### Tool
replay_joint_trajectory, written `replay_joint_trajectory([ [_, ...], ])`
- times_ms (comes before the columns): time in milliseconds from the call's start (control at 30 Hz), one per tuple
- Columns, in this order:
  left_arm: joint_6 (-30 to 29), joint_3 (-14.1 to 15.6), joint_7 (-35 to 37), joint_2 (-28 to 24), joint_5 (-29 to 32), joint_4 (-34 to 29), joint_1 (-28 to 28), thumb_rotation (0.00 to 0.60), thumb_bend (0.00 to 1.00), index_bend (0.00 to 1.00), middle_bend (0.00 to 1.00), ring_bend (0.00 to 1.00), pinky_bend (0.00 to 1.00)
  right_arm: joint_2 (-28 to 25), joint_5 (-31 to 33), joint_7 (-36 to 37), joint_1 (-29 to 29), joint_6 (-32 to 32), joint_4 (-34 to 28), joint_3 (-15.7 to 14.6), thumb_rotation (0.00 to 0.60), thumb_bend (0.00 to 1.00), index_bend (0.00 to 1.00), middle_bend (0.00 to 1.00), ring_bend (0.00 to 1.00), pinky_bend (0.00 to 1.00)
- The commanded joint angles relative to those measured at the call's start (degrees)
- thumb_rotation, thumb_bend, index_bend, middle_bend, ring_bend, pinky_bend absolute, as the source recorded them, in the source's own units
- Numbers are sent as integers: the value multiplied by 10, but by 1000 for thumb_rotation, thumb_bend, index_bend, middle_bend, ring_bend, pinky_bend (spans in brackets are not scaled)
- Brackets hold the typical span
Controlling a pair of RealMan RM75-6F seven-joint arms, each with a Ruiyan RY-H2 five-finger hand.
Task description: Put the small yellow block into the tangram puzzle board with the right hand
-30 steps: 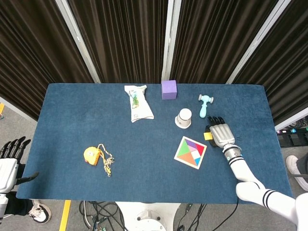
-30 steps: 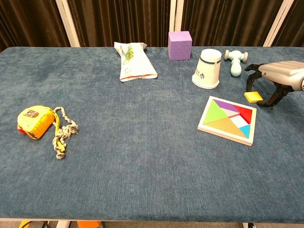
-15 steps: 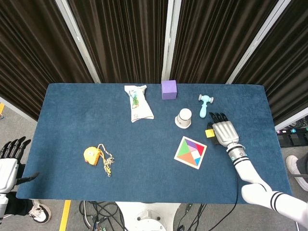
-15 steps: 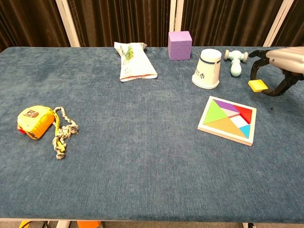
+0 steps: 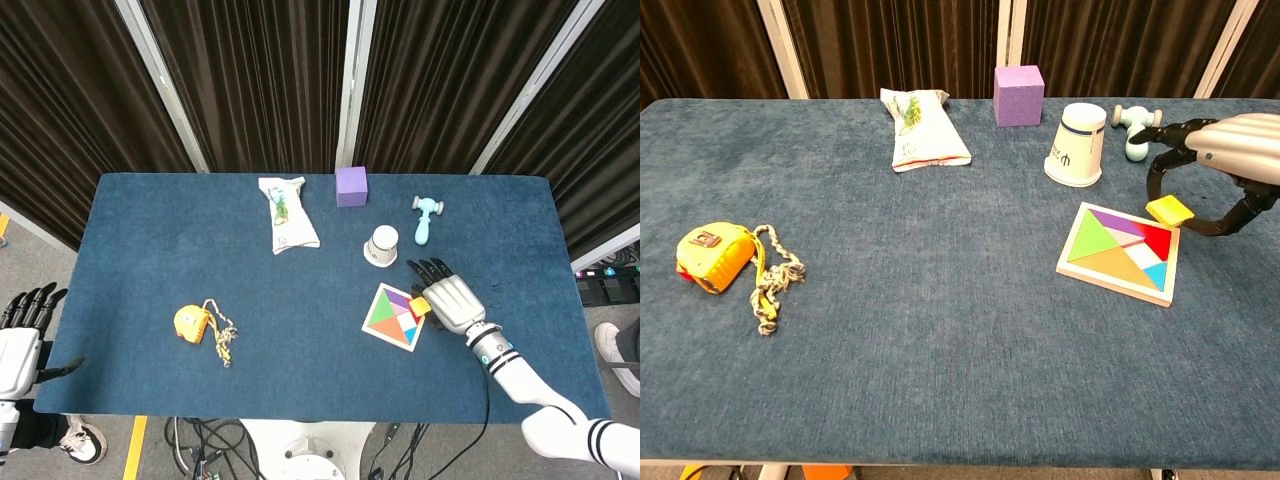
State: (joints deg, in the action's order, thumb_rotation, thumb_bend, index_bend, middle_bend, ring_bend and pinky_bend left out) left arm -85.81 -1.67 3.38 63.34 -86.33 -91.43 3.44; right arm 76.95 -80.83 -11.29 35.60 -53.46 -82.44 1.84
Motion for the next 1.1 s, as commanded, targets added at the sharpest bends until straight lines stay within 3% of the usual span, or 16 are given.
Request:
replay_joint_trajectory([
  [33, 1, 1, 1, 0, 1, 1, -1, 600, 0, 88, 18, 0, 44, 7, 0, -6, 1, 5, 0, -3, 600, 275, 465, 0, 0, 0],
  [567, 1, 2, 25, 7, 5, 22, -4, 600, 0, 88, 18, 0, 44, 41, 32, -50, 10, 31, 6, -1, 600, 275, 464, 0, 0, 0],
  [1100, 1, 1, 38, 9, 2, 33, -4, 600, 0, 89, 18, 0, 44, 36, 80, -102, 3, 24, -32, 3, 600, 255, 471, 0, 0, 0],
])
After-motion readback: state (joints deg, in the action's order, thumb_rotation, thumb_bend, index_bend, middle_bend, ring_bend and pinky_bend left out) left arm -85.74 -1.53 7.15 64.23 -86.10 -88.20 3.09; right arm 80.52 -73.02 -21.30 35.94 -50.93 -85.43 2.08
